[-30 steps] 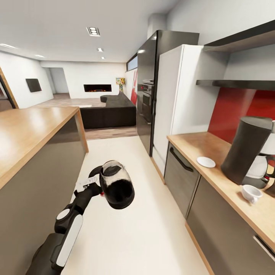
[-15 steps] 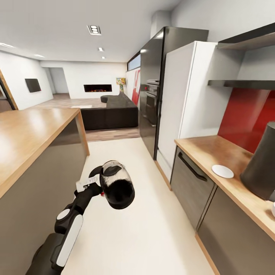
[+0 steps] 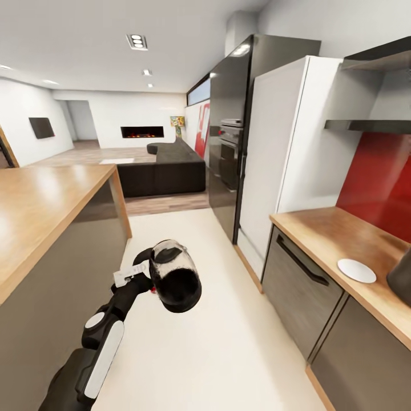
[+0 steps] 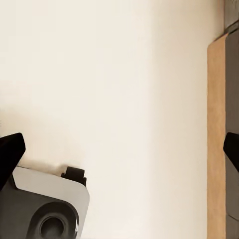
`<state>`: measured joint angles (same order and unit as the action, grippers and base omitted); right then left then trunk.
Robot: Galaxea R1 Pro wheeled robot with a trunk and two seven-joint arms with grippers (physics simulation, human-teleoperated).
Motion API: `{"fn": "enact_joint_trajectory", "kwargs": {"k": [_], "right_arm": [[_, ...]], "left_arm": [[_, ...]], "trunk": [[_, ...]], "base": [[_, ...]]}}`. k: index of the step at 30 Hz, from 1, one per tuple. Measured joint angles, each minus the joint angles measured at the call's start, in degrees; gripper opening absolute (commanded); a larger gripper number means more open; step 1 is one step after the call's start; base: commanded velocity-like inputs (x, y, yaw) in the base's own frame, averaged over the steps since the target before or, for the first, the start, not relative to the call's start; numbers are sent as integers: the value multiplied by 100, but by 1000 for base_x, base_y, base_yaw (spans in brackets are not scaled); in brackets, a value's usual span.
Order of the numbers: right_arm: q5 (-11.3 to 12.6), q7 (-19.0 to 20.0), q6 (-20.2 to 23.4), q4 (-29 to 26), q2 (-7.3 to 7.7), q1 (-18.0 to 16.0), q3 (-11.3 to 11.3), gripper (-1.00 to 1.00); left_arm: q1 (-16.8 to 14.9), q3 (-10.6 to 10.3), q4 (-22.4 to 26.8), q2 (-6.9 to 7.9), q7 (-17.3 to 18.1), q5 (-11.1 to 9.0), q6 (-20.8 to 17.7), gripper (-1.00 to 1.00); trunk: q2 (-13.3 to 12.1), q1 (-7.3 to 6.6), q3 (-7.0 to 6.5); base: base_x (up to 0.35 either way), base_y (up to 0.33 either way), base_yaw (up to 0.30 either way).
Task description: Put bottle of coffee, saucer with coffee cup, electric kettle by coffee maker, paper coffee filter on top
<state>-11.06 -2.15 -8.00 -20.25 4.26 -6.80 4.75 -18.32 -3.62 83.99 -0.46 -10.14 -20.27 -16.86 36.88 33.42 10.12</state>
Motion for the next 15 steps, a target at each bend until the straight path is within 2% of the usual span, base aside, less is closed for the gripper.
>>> {"fn": "enact_joint_trajectory", "kwargs": {"k": [11, 15], "right_arm": [[-2, 0, 1, -1, -3, 0, -2, 100], [-2, 0, 0, 1, -2, -1, -2, 100]], "left_arm": [[-1, -2, -1, 0, 0, 14, -1, -100], [4, -7, 0, 1, 0, 11, -1, -100]], "trunk": [[0, 0, 0], [0, 0, 0]], "base": [[316, 145, -263], [334, 45, -79]]}}
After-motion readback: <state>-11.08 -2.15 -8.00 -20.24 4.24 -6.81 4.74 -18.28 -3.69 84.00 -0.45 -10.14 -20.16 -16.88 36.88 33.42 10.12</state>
